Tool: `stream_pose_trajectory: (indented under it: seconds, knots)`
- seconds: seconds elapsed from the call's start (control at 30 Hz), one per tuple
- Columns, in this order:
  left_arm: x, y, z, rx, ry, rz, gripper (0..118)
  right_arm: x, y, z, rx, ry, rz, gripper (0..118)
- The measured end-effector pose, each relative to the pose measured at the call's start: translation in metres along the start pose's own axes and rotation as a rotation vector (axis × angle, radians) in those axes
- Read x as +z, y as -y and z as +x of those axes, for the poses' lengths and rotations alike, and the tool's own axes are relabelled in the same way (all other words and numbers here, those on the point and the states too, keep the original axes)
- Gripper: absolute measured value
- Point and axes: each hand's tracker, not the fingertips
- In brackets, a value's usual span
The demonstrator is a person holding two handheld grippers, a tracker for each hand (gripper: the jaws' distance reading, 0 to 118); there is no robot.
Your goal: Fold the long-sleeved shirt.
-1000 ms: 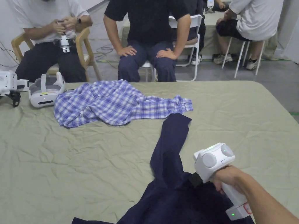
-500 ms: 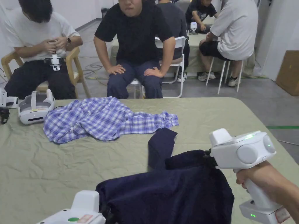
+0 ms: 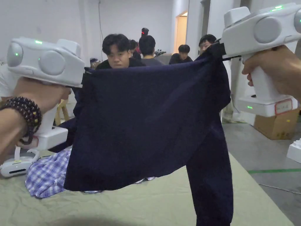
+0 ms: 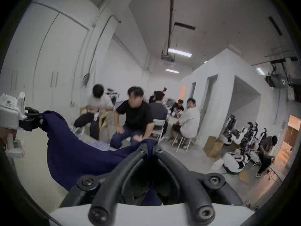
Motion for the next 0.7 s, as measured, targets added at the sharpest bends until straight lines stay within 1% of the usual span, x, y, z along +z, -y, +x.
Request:
stream_pose_trajectory:
  seconds: [0.07,0.1,0.13,0.2,0.3,0.43,0.57,0.7]
  knots:
    - [-0.001,-0.037,0.000,-0.013,-0.041,0.037,10,-0.009,-0.027,0.004,-0.006,0.038,0.035,2]
    - [-0.001,-0.048,0.002,-0.023,-0.058,0.056,10,-0.011,-0.037,0.005,-0.015,0.068,0.053,2]
    - [-0.001,-0.060,0.004,-0.030,-0.072,0.061,10,-0.015,-0.043,0.008,-0.033,0.073,0.052,2]
    - [-0.002,-0.073,0.007,-0.031,-0.082,0.067,10,-0.021,-0.049,0.013,-0.084,0.075,0.057,2]
    - [-0.007,-0.071,0.010,-0.030,-0.081,0.067,10,-0.034,-0.037,0.019,-0.099,0.081,0.042,2]
    - [-0.025,-0.028,0.021,-0.054,-0.078,0.035,10,-0.050,0.017,0.016,-0.161,0.057,-0.011,2]
    - [-0.056,0.051,0.037,-0.070,-0.059,-0.055,10,-0.074,0.097,0.001,-0.159,0.026,-0.106,2]
    - [-0.091,0.145,0.057,-0.069,-0.027,-0.172,10,-0.102,0.192,-0.017,-0.201,0.000,-0.223,2]
